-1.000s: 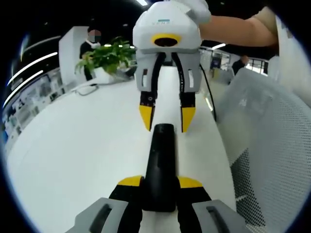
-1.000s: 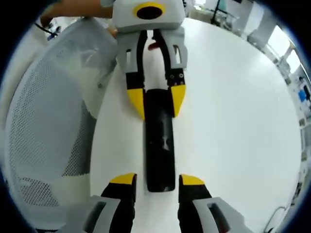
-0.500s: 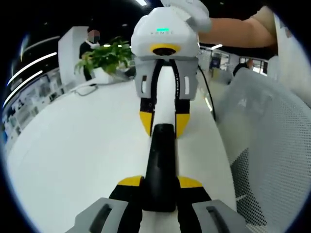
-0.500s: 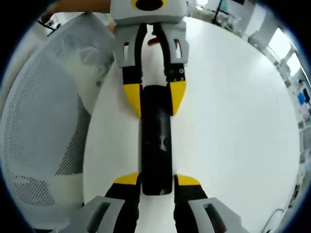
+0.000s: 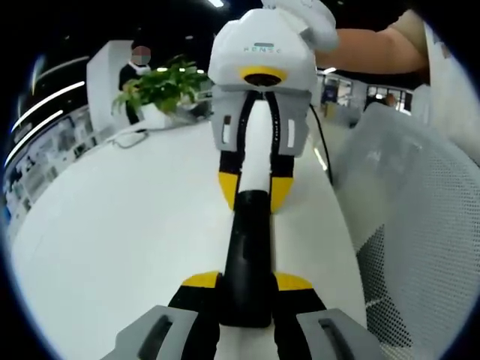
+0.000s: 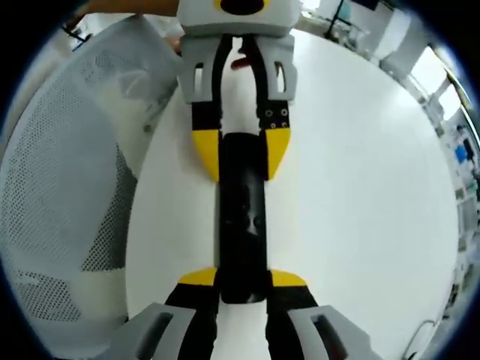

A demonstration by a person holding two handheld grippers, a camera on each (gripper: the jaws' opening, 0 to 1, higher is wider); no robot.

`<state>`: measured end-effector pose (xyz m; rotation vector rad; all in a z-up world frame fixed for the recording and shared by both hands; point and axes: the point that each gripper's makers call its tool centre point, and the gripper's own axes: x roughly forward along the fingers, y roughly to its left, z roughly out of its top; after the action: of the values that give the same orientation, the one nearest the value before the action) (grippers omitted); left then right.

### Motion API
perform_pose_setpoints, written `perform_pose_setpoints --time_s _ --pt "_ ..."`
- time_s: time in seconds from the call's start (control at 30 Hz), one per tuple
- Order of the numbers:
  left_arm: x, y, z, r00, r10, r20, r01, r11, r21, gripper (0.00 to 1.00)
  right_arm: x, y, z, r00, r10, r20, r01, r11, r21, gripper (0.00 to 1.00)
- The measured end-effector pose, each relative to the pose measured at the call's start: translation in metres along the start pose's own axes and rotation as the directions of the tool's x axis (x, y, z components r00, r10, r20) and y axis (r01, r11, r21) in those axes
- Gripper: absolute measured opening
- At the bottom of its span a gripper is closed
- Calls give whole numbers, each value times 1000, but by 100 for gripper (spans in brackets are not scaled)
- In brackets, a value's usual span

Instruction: Press the specified remote control buttons in sequence, fully releasing each button before pressing the next.

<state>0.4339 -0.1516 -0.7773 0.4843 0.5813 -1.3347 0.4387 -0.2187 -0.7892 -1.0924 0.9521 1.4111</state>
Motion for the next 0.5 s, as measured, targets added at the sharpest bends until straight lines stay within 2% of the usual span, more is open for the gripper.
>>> perform_pose_setpoints --time_s 0.5 --pt "2 -1 1 999 -6 -49 6 1000 9 25 -1 2 -1 1000 -16 8 16 1000 -3 20"
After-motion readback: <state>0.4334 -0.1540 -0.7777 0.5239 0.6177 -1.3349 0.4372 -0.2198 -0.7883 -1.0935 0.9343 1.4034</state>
